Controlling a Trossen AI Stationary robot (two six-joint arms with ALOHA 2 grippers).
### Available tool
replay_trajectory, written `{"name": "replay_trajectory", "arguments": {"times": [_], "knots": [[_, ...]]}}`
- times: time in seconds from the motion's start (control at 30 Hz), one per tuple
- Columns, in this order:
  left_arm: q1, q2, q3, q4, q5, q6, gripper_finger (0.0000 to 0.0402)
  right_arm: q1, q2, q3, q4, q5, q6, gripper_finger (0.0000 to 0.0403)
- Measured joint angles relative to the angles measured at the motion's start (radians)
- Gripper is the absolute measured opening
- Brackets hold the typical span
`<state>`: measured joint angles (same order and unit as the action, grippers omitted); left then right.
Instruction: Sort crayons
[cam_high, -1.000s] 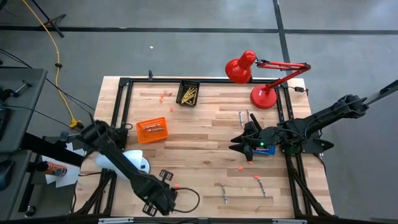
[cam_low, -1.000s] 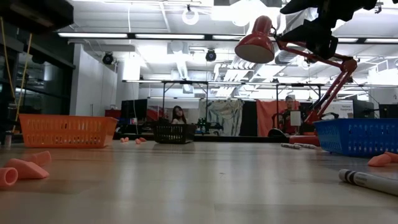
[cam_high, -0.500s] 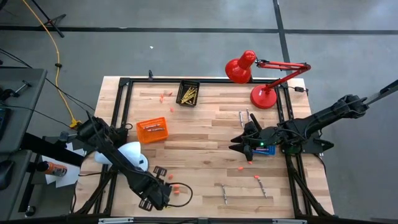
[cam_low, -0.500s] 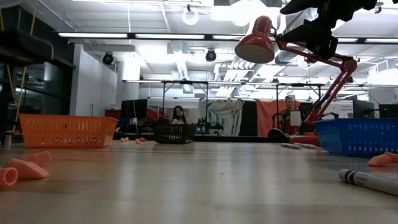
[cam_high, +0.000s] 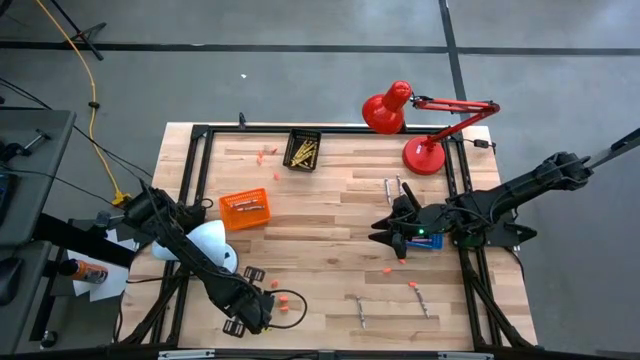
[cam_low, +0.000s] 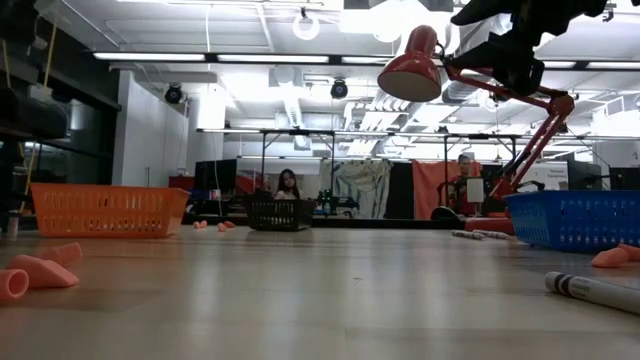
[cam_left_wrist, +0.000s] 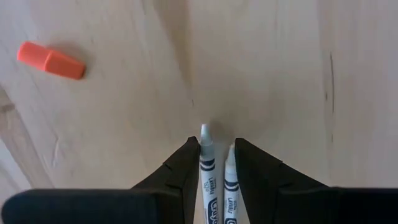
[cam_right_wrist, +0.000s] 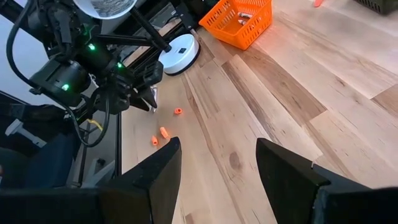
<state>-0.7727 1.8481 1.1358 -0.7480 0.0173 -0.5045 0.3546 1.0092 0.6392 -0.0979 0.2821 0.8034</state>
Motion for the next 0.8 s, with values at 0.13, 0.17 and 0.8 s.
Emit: {"name": "replay_trajectory", "arguments": {"times": [0.13,0.17,0.8], "knots": [[0.003,0.000,0.000,0.000,-0.009,0.001,0.0090,0.000,0.000,0.000,-0.013,0.015,0.000,0.0201],[0.005,0.000,0.000,0.000,-0.011,0.000,0.0090,0.000,0.000,0.000,-0.017,0.022,0.000,0.0201],[0.014,0.004,-0.040,0.055,-0.016,-0.087,0.0088,0.000,0.000,0.000,-0.027,0.034,0.000,0.0201]]}}
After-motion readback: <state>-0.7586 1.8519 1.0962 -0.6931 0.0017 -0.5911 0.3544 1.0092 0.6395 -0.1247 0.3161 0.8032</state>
